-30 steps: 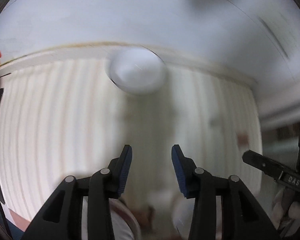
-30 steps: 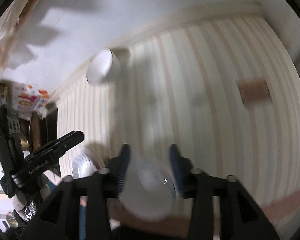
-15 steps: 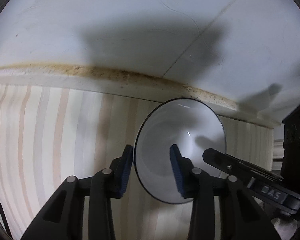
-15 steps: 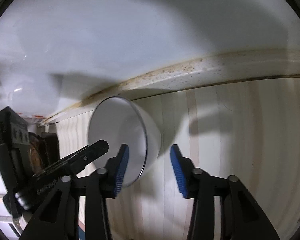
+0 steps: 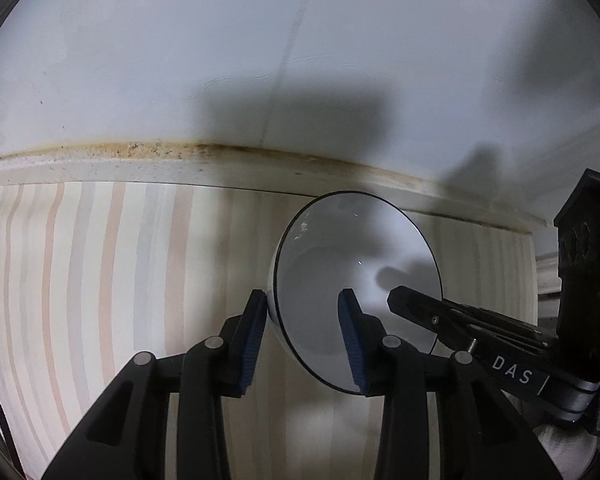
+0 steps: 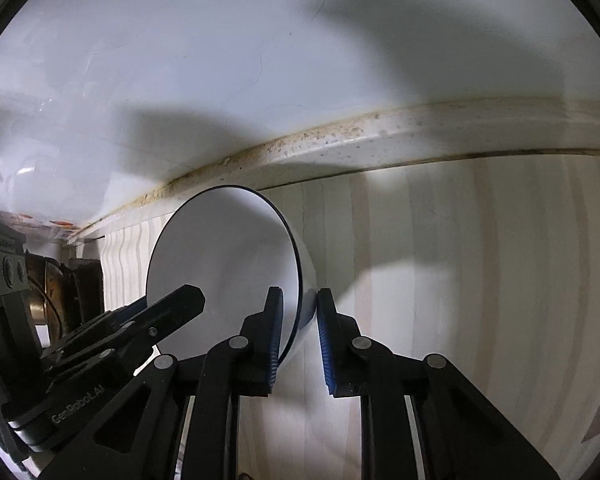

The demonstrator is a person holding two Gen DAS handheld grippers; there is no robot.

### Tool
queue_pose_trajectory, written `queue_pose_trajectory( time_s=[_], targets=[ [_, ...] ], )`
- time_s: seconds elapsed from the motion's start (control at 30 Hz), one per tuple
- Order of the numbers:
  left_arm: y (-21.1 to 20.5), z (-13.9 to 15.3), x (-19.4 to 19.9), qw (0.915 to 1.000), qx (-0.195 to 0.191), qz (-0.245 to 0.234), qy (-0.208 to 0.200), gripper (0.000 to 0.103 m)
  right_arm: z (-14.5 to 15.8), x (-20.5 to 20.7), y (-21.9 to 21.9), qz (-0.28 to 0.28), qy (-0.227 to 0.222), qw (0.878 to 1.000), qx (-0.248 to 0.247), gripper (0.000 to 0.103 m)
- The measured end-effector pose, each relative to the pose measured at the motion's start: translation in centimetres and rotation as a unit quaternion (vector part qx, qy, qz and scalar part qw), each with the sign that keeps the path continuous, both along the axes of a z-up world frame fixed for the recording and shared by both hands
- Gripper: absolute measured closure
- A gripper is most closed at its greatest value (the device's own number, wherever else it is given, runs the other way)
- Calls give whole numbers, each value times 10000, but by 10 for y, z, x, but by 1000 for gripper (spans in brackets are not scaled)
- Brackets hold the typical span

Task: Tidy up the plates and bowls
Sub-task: 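Lift the nested bowls with both grippers toward the dark-rimmed white bowl, then nest the held bowls into the dark-rimmed white bowl with both grippers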

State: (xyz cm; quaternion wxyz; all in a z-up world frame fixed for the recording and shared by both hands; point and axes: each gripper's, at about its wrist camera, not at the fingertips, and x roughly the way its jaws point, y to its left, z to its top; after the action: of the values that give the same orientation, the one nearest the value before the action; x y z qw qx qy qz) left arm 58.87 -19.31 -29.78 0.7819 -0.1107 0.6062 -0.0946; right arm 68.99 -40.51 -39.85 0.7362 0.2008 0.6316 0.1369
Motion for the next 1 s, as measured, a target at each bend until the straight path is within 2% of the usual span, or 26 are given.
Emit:
queue_pose_trajectory(
  time_s=[0.2, 0.37, 0.57, 0.67, 0.83, 1.0],
  targets=[
    [-10, 34, -30, 9994, -41, -197, -275, 70, 29, -34, -12, -36, -204, 9998, -23, 84],
    [-31, 66, -73, 9973, -164, -500, -515, 70, 68, -84, -29, -139, -412, 9990, -117, 84],
    [-52, 86, -127, 9943, -304, -879, -524, 70, 106, -154, -39, -367, -481, 9978, -278, 84],
    [-58, 88, -153, 9935, -325, -1017, -385, 70, 120, -199, -55, -440, -478, 9974, -326, 84],
    [-69, 78, -192, 9898, -279, -1382, -187, 70, 123, -265, -58, -530, -358, 9970, -446, 84],
    [-80, 60, -214, 9870, -178, -1596, -21, 70, 99, -315, -66, -658, -116, 9969, -418, 84]
  ],
)
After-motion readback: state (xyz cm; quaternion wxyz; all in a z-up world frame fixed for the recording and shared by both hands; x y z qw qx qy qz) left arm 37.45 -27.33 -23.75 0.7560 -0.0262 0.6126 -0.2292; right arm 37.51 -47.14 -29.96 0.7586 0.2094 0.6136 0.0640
